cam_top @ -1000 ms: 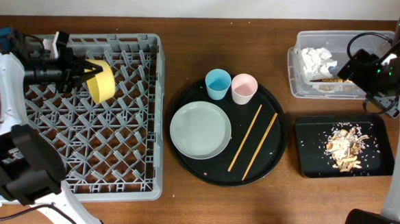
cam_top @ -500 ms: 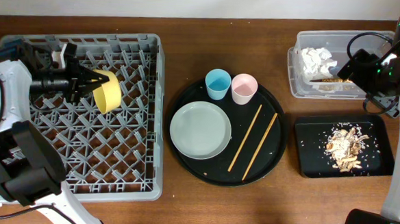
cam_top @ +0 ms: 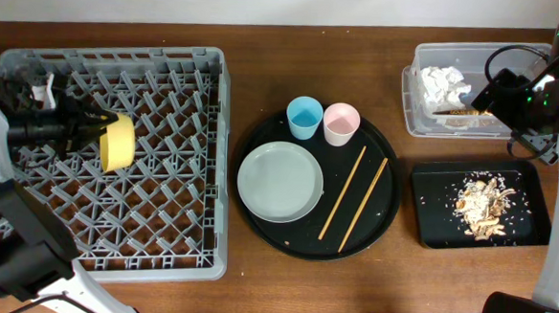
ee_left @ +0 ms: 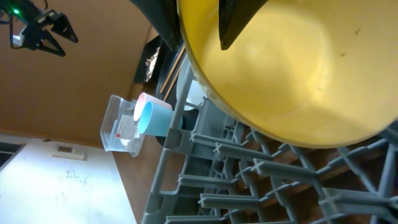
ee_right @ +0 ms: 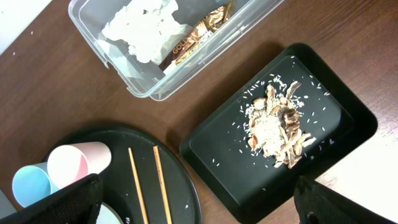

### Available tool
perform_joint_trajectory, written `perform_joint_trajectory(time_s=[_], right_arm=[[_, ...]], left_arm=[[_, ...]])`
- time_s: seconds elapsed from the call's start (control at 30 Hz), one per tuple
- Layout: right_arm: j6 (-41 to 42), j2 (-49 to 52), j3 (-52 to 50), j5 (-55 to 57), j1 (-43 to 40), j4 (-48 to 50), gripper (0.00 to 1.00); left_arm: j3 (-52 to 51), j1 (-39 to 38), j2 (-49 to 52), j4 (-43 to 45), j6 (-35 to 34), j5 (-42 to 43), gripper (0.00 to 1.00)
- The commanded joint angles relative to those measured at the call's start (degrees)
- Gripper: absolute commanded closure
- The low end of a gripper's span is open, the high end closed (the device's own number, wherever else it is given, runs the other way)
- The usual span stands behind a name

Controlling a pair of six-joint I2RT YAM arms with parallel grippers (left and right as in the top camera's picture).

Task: Sort waste into correct bins and load items into the dishwasher rack
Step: 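Lower the yellow bowl into the rack and open the left gripper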

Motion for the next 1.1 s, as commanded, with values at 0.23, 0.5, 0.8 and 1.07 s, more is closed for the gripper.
perform_joint_trajectory(time_s=[0.23, 0.5, 0.8, 1.07], right_arm=[[-0.5, 0.2, 0.5, 0.3, -0.1, -0.1, 0.01], [-0.5, 0.2, 0.5, 0.3, -0.1, -0.1, 0.01], [-0.5, 0.2, 0.5, 0.3, -0.1, -0.1, 0.01], [-0.5, 0.2, 0.5, 0.3, -0.1, -0.1, 0.01]], left_arm=[[-0.8, 5.6, 0.9, -1.6, -3.0, -12.1, 0.72], [-0.8, 11.3, 0.9, -3.0, -3.0, -9.0, 0.16], [0.4, 16.2, 0.8, -8.0, -2.9, -5.3, 0.14], [12.4, 20.1, 0.7, -18.2, -4.0, -13.1, 0.25]])
